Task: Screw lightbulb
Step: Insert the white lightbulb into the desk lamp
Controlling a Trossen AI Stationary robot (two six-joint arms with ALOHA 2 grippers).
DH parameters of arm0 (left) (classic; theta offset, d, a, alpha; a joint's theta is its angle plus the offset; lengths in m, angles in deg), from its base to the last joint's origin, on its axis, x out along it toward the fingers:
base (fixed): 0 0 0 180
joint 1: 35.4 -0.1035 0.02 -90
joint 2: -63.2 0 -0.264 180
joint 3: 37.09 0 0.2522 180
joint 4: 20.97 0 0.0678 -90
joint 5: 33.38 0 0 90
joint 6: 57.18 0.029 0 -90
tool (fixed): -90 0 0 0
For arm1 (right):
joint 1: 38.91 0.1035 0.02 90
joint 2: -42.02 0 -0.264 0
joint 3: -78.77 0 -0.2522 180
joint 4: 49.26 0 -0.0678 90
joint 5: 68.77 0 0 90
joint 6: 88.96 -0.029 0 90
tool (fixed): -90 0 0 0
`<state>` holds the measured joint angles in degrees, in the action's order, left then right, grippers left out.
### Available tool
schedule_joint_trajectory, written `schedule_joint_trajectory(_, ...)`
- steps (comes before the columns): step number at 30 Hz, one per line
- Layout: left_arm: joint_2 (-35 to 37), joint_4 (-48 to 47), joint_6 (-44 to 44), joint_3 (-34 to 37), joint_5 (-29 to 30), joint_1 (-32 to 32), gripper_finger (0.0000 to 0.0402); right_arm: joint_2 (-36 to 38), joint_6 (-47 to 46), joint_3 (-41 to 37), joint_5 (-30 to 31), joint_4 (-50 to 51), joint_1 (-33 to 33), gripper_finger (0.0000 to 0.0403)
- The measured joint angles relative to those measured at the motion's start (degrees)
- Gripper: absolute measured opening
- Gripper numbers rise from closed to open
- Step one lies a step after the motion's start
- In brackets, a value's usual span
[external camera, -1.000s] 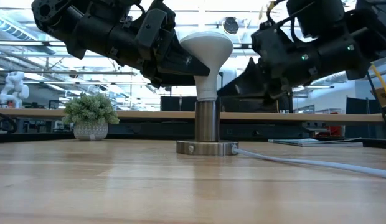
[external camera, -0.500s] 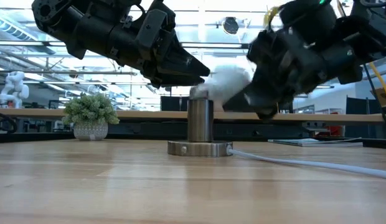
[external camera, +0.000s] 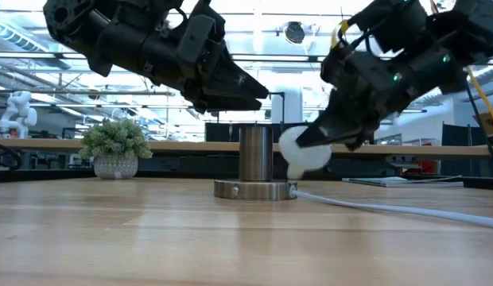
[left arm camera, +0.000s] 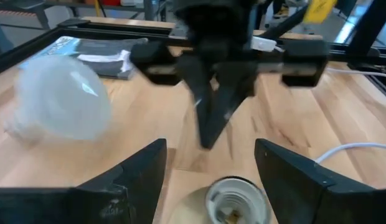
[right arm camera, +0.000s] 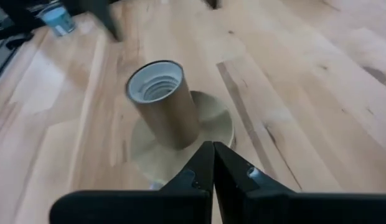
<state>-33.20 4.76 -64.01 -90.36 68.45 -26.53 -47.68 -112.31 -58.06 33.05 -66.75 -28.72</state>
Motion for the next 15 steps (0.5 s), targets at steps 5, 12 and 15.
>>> schedule_joint_trajectory(5,0.0,-0.04,-0.28,0.0,0.0,-1.54,0.0247,8.92,0.0,0.0,-0.12,11.44,0.2,0.0)
schedule_joint_trajectory(12,0.0,-2.25,-0.61,0.02,-0.04,-2.25,0.0247,21.04,0.12,1.35,0.31,32.12,-1.22,0.0)
schedule_joint_trajectory(15,0.0,-3.62,-0.55,0.02,1.95,-2.51,0.0247,23.53,-2.06,5.25,2.65,45.64,-3.18,0.0)
